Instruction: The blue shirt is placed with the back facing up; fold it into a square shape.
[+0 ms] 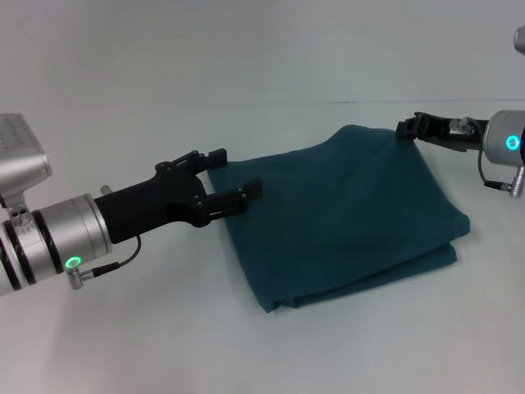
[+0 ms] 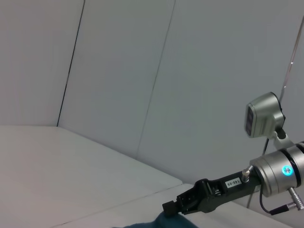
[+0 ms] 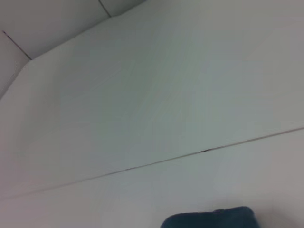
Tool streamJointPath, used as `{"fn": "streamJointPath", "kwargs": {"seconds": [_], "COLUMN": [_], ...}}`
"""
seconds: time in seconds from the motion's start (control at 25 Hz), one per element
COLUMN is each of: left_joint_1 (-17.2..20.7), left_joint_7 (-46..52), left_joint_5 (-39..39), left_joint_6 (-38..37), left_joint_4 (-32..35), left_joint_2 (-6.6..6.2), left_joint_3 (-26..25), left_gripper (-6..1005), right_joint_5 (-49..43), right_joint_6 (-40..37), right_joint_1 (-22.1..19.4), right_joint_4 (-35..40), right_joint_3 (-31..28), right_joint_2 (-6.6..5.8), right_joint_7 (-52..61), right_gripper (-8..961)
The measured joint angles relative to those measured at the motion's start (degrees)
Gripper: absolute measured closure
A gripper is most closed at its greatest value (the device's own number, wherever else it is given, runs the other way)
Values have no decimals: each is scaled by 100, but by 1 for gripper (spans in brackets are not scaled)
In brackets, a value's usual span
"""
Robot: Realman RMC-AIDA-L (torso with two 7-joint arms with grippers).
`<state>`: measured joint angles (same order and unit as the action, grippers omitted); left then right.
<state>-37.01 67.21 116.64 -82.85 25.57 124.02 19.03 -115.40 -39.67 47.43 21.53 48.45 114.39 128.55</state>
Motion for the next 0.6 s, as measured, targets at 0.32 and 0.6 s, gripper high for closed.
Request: {"fn": "streamJointPath", "kwargs": {"seconds": [0.32, 0.6], "left_joint_1": [-57, -202], "left_joint_7": [133, 487], "left_joint_5": [-1, -2], "left_joint_6": [86, 711], "left_joint_4": [-11, -21], "left_joint_2": [0, -5], "left_joint_3": [1, 2], "left_gripper": [112, 111], "right_joint_5": [66, 78], "right_joint_6": [82, -488], "right_joint_1": [-192, -389], "right_joint_4": [148, 554], "right_joint_3": [-27, -40], "right_joint_2": [-4, -164], "right_joint_7": [-6, 42], "right_gripper": [731, 454]}}
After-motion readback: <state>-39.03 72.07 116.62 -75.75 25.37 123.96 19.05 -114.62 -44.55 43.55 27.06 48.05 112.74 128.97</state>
